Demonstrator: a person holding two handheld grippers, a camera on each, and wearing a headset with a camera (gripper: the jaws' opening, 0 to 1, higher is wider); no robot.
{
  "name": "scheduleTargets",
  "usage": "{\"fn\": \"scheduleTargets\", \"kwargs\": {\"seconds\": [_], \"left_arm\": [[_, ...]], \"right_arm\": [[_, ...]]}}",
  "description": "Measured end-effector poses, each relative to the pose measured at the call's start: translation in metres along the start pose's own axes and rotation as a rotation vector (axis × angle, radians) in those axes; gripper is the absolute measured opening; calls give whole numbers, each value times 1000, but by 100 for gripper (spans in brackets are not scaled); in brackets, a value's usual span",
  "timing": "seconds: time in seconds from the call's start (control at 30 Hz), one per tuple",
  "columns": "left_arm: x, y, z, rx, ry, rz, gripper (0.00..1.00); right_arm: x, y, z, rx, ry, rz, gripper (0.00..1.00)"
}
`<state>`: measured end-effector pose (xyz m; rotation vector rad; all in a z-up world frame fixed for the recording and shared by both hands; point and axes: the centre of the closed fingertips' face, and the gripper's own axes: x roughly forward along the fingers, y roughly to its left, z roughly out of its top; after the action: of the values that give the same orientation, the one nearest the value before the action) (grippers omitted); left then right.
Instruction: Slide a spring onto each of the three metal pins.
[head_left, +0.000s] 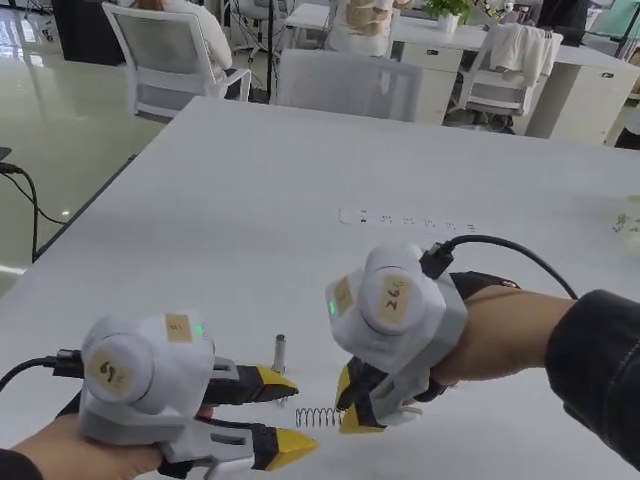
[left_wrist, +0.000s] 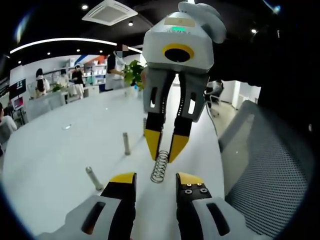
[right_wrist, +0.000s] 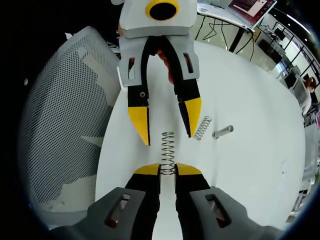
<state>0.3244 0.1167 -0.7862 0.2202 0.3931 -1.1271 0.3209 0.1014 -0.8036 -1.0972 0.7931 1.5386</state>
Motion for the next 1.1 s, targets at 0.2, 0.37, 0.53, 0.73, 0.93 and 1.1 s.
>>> {"fn": "scheduleTargets", "kwargs": {"seconds": [0.2,0.37,0.53,0.73,0.93,1.1], "left_arm": [[1,-4,2,12,-2,-16,18],[3,-6,3,24,-5,-22,15],[4,-7,3,34,-2,-29,11],[5,-9,0,46,13,-41,5],[5,-10,2,53,11,-44,3],[5,-11,3,61,7,-47,3]], "right_arm": [[-1,1,1,-15,1,2,7],[-2,3,4,-28,-3,6,7],[-2,3,5,-35,-5,7,7],[-1,4,3,-41,-1,12,7],[0,5,2,-47,3,15,7],[0,5,2,-42,1,17,8]]}}
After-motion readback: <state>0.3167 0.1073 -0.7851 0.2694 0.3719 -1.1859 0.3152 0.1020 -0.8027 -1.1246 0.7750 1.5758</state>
